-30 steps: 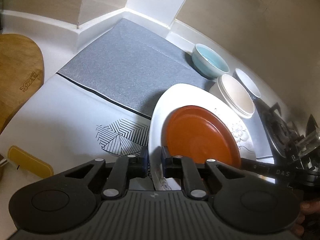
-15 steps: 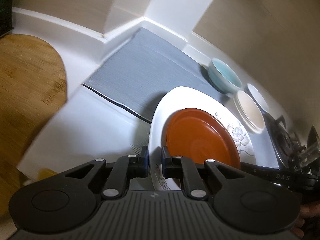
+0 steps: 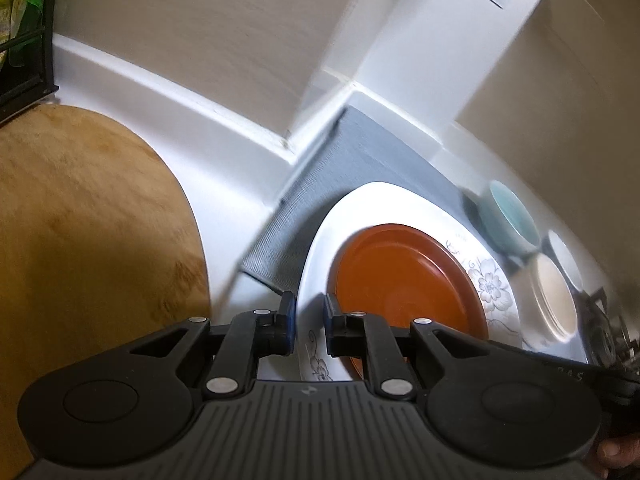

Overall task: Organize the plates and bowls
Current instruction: 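Settle the terracotta plate on the white plates and open the left gripper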

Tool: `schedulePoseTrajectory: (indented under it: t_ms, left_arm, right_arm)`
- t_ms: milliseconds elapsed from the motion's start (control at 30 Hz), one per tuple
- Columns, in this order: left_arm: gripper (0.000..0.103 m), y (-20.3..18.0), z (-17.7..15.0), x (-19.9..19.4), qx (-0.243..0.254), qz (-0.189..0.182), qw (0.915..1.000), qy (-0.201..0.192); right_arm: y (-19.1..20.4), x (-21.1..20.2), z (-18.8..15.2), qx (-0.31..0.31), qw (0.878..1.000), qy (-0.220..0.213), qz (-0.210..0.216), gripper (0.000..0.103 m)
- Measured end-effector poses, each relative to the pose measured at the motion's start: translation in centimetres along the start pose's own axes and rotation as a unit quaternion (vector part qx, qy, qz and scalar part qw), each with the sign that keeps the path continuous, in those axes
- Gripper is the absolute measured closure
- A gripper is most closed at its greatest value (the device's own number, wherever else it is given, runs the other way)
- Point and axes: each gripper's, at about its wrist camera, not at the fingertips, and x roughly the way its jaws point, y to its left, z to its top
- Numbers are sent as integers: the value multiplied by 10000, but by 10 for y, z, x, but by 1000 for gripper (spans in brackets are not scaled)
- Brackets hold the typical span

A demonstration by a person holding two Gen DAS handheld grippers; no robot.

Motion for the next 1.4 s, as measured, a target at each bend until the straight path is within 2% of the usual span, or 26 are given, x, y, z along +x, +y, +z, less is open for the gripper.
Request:
schedulePoseTrajectory:
  t_ms: [300, 1167, 1233, 1400]
  left_arm:
    - [87, 16, 24, 15, -259, 29, 9996, -94]
    - [87, 16, 25, 15, -151, 117, 9997, -152]
    - [85, 14, 24, 13, -139, 208, 9995, -195]
    - [66, 7, 21, -1, -120, 403, 9984, -367]
  right_arm:
    - [24, 18, 16, 2, 9999, 52, -136, 73]
    - [29, 24, 24, -68, 9999, 73, -124, 70]
    - [28, 24, 24, -74, 9999, 80, -123, 70]
    - [27, 20, 24, -132, 9998, 34, -165, 69]
